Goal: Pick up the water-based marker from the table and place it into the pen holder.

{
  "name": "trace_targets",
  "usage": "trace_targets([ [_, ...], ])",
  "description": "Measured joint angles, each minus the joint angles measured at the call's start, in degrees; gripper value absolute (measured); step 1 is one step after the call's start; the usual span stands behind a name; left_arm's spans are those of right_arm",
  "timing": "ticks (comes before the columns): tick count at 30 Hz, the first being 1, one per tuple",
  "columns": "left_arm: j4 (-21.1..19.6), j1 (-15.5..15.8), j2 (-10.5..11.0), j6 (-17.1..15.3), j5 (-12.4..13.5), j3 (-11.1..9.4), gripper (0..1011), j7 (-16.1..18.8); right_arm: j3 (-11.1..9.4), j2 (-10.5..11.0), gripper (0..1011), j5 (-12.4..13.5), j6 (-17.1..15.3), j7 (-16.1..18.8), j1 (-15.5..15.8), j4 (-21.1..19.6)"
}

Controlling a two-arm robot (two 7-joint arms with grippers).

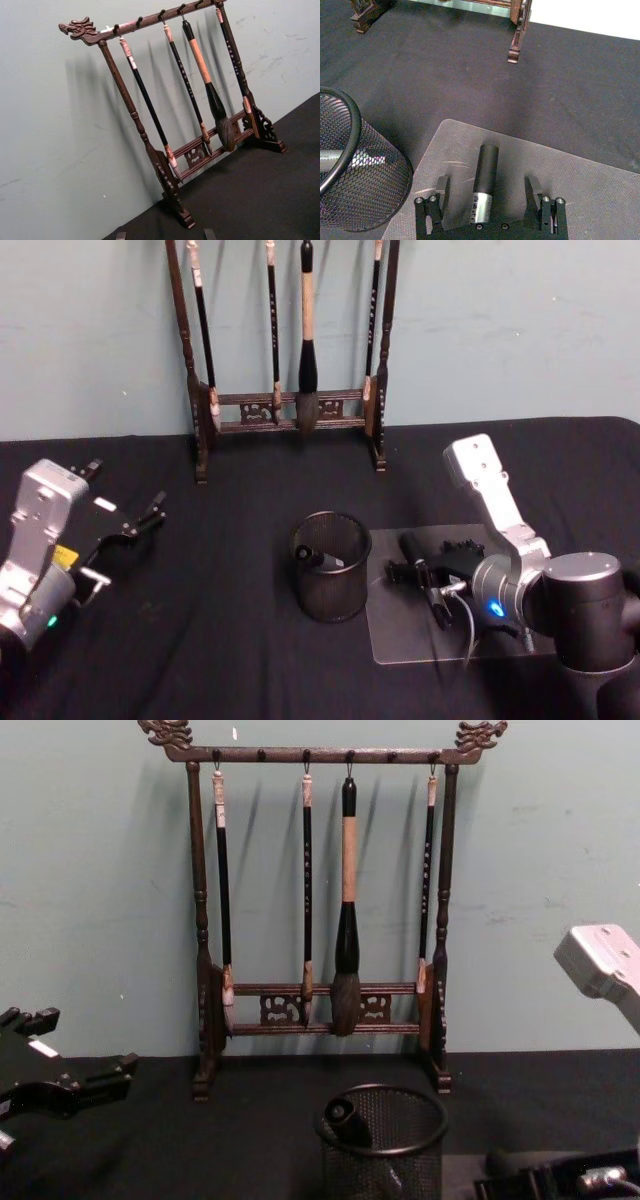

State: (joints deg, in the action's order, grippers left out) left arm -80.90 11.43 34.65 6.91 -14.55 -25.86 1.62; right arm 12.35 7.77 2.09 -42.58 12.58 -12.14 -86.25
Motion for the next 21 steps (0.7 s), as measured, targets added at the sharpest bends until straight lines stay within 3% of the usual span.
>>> trace_targets([
  [21, 0.0, 0.0, 0.0, 0.0, 0.0, 0.0, 1001, 0.0, 0.1, 0.1, 1002, 0.2, 0.0, -0.2, 0.0, -0.2],
])
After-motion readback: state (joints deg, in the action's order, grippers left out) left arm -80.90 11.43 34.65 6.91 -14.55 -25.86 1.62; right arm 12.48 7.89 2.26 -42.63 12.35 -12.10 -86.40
